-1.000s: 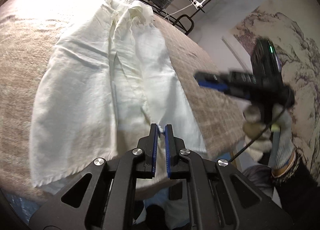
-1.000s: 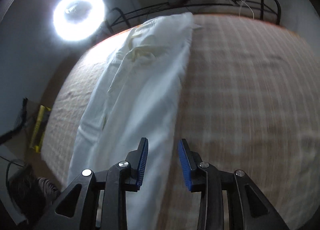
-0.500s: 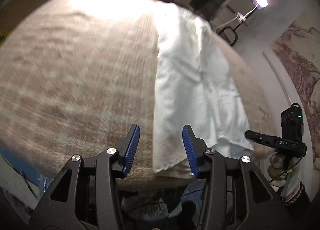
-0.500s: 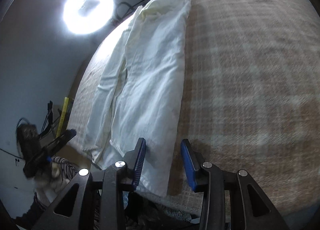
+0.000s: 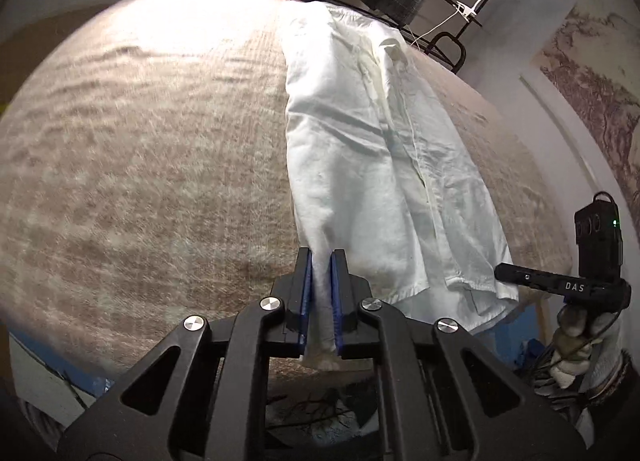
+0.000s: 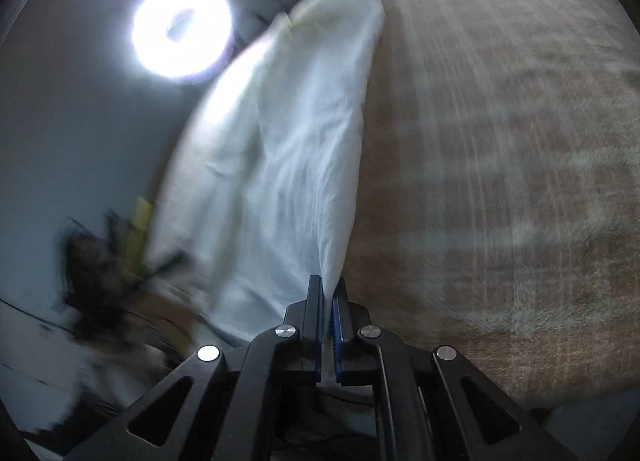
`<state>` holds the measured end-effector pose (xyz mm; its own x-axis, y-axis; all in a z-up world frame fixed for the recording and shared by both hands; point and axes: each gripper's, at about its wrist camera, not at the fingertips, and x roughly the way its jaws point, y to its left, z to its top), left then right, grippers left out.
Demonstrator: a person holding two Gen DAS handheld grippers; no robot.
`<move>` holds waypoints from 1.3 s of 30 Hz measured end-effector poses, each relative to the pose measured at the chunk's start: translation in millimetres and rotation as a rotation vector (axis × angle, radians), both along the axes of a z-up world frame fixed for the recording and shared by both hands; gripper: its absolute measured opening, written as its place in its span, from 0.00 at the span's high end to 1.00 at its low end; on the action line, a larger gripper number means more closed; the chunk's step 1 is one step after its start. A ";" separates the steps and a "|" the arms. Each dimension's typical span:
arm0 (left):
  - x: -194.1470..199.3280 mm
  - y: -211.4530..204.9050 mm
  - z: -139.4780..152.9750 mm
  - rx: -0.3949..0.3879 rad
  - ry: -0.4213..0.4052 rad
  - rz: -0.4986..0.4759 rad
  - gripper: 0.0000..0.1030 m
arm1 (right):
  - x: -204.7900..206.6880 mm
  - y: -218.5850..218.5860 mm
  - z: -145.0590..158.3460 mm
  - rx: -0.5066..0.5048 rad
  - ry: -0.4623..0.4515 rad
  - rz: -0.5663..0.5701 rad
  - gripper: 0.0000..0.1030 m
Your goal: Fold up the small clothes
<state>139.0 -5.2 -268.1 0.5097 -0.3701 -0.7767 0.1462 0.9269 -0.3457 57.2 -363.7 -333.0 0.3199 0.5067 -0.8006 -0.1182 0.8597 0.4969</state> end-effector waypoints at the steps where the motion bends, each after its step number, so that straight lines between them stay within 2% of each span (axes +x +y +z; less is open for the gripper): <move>1: -2.3 0.5 2.6 0.011 -0.012 -0.003 0.93 | 1.3 3.4 -3.3 -0.026 0.002 0.009 0.99; 3: -2.5 -1.3 7.0 0.019 -0.031 -0.002 0.93 | 4.0 4.6 1.2 -0.042 0.005 0.020 0.97; 5: -5.2 2.8 12.7 0.018 -0.048 0.008 0.93 | 5.6 6.4 11.1 -0.108 -0.011 0.035 0.84; 9: -6.0 1.8 29.1 0.035 -0.112 0.010 0.92 | 10.4 6.5 40.1 -0.195 -0.115 0.031 0.72; 10: -6.1 -1.5 29.9 0.032 -0.118 -0.001 0.88 | 13.2 7.2 48.4 -0.208 -0.145 0.031 0.68; 11: -4.6 -8.0 29.8 0.026 -0.118 -0.023 0.78 | 19.7 6.9 56.6 -0.209 -0.176 0.037 0.65; 13: -1.1 -24.2 25.5 0.025 -0.114 -0.075 0.65 | 35.6 12.3 70.5 -0.179 -0.222 0.067 0.62; 18: 4.7 -62.6 6.8 0.051 -0.082 -0.166 0.65 | 92.2 39.1 99.3 -0.109 -0.285 0.148 0.61; 20: 5.3 -76.6 -1.4 0.088 -0.067 -0.212 0.64 | 119.0 48.4 107.2 -0.088 -0.295 0.175 0.53; 23: 5.6 -91.6 -9.8 0.177 -0.074 -0.247 0.50 | 158.7 55.4 116.4 -0.055 -0.293 0.197 0.52; 27: 7.6 -93.6 -17.5 0.194 -0.087 -0.258 0.49 | 199.8 59.9 123.1 -0.009 -0.293 0.201 0.48; 28: 8.0 -93.6 -18.8 0.202 -0.093 -0.258 0.54 | 212.8 62.6 123.4 0.006 -0.290 0.201 0.47; 29: 8.1 -93.5 -19.4 0.220 -0.106 -0.257 0.68 | 223.1 65.4 123.4 0.016 -0.284 0.202 0.46; 31: 9.3 -91.4 -21.0 0.255 -0.132 -0.250 0.81 | 241.7 76.0 118.9 0.025 -0.271 0.208 0.46; 33: 12.4 -84.5 -21.5 0.216 -0.126 -0.252 0.92 | 265.1 89.4 111.3 0.027 -0.249 0.221 0.46; 37: 19.7 -63.9 -20.7 0.073 -0.067 -0.219 0.97 | 302.9 114.3 92.9 0.004 -0.210 0.210 0.45; 39: 19.1 -57.5 -17.7 0.044 -0.064 -0.214 0.97 | 323.6 127.2 80.3 -0.007 -0.185 0.204 0.45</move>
<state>158.1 -62.7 -285.8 0.4717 -0.4420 -0.7630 0.3618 0.8861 -0.2896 380.7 -236.5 -252.7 0.3533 0.5702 -0.7417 -0.3772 0.8123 0.4448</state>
